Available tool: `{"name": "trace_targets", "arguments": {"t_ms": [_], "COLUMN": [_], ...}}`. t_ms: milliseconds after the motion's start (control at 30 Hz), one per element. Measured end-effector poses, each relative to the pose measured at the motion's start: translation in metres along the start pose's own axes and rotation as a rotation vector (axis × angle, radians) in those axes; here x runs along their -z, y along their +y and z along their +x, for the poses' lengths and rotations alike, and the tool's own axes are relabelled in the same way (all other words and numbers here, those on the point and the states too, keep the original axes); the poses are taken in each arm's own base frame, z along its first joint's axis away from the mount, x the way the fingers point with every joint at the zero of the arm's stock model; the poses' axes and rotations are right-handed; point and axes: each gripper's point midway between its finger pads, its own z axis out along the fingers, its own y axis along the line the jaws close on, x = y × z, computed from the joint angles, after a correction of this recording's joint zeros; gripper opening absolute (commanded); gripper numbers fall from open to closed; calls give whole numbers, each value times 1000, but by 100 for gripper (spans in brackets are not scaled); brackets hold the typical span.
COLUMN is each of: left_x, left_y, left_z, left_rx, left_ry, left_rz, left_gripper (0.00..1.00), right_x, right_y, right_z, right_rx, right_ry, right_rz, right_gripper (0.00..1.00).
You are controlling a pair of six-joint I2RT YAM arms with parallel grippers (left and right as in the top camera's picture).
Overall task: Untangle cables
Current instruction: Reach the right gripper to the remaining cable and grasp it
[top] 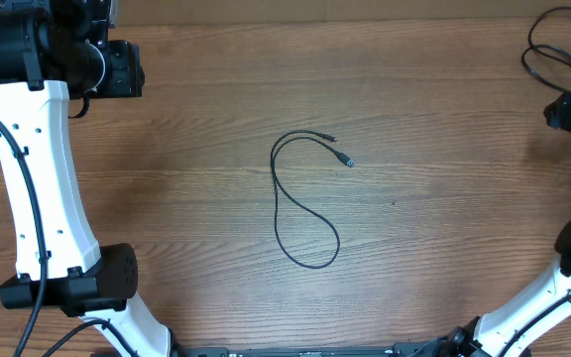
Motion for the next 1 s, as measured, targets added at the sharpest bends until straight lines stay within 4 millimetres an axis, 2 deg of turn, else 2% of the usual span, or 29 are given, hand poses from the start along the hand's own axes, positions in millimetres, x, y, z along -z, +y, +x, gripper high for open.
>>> {"name": "trace_targets", "arguments": {"t_ms": [100,200,300,433,500,533,567,600,667,800,833,900,933,967,1000], "left_x": [0,0,0,0,0,0,0,0,1,1,1,1,1,1,1], "left_y": [0,0,0,0,0,0,0,0,0,0,0,0,0,0,0], "left_z": [0,0,0,-5,-8,-10,-12,-13,-16,-18,-19,-18,-19,-18,-19], "left_rx": [0,0,0,-2,-3,-3,-5,-5,-5,-4,-4,-4,-4,-4,-4], "left_ry": [0,0,-1,-19,-31,-39,-50,-55,-67,-75,-75,-75,-75,-75,-75], "left_rz": [0,0,0,-1,-1,-1,-1,-1,1,1,1,1,1,1,1], "left_gripper": [60,61,61,61,61,61,61,61,61,62,62,62,61,61,62], "right_x": [-3,-7,-15,-4,11,18,27,30,38,55,59,69,74,78,82], "right_y": [21,60,124,238,300,324,355,366,404,464,476,499,507,515,522], "right_z": [1,3,3,18,36,45,60,66,90,141,153,181,193,203,213], "right_rx": [15,103,236,441,539,571,602,610,635,694,713,747,767,789,814], "right_ry": [2,15,20,28,38,45,61,69,107,177,191,233,251,258,266], "right_rz": [-90,-187,-273,-405,-484,-517,-558,-575,-624,-704,-721,-751,-763,-775,-785], "right_gripper": [64,68,74,78,78,78,77,75,69,70,75,100,100,81,54]}}
